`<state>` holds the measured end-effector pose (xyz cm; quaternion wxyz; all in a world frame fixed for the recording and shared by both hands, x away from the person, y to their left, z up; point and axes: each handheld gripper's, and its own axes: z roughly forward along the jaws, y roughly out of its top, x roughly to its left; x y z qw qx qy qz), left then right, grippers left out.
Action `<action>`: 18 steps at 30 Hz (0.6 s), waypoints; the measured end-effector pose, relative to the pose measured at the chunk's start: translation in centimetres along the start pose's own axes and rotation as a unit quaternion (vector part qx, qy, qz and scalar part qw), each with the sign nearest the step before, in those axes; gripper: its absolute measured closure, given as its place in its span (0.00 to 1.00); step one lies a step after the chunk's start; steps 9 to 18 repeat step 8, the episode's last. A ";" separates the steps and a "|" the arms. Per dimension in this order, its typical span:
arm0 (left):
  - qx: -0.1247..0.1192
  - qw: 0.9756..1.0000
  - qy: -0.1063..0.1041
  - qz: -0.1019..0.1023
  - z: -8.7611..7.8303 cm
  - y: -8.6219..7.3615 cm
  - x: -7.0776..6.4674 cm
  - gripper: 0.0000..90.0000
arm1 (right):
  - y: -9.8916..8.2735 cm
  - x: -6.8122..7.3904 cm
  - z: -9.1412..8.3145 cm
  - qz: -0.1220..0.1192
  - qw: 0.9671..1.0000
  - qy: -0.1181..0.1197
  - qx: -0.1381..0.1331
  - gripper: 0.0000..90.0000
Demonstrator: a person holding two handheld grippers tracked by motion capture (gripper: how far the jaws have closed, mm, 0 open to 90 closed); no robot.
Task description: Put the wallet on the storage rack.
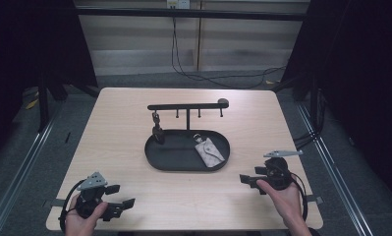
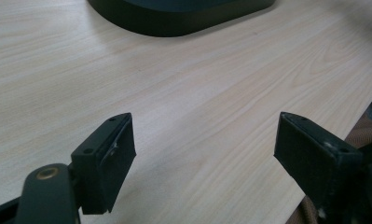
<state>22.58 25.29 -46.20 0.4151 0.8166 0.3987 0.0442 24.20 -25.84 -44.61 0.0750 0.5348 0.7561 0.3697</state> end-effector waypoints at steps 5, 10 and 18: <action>0.003 1.000 0.001 -0.001 0.1 0.0 0.1 0.22 | -1.7 -0.4 -0.8 0.007 1.000 -0.001 -0.014 0.27; 0.001 1.000 0.001 0.000 0.1 0.0 0.2 0.22 | -2.4 -0.9 -0.9 0.005 1.000 -0.005 -0.022 0.25; 0.001 1.000 0.001 0.000 0.1 0.0 0.2 0.22 | -2.4 -0.9 -0.9 0.005 1.000 -0.005 -0.022 0.25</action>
